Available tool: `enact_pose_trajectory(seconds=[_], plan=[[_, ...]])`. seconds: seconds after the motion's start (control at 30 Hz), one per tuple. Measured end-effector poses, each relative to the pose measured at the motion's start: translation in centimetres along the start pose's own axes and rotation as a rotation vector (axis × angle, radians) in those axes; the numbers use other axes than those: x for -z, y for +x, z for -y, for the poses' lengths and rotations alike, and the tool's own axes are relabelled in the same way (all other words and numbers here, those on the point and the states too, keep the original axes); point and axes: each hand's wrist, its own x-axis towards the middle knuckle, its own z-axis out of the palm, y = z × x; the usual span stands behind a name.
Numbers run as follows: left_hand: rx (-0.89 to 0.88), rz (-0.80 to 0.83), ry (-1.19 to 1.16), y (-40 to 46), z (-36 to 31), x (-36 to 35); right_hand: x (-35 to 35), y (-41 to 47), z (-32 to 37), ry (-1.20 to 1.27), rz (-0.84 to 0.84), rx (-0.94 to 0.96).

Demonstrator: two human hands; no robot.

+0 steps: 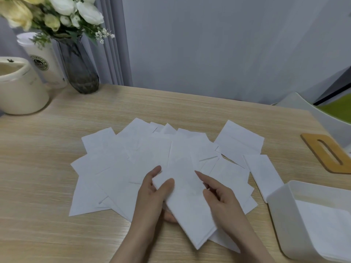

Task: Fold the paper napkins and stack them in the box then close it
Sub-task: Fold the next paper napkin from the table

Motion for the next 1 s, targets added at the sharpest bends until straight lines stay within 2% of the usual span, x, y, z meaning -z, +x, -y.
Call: enact_pose_trajectory(seconds=[0.07, 0.17, 0.33, 0.47, 0.63, 1.0], plan=[[0.014, 0.029, 0.032, 0.3, -0.1, 0.5, 0.7, 0.2, 0.0, 0.000, 0.042, -0.006], [-0.027, 0.015, 0.009, 0.5, -0.2, 0.5, 1.4, 0.6, -0.5, 0.156, -0.011, -0.024], [-0.164, -0.223, -0.116, 0.3, -0.5, -0.5, 0.9, 0.3, -1.0, 0.346, -0.107, -0.082], [-0.233, -0.320, -0.172, -0.4, 0.4, -1.8, -1.0, -0.7, -1.0, 0.360, -0.122, -0.014], [-0.248, -0.330, -0.213, -1.0, 0.8, -2.5, -1.4, -1.0, -0.9, 0.366, -0.201, 0.063], [-0.263, -0.246, -0.098, -1.6, 0.2, -3.2, -0.4, -1.1, -1.2, 0.304, -0.209, 0.063]])
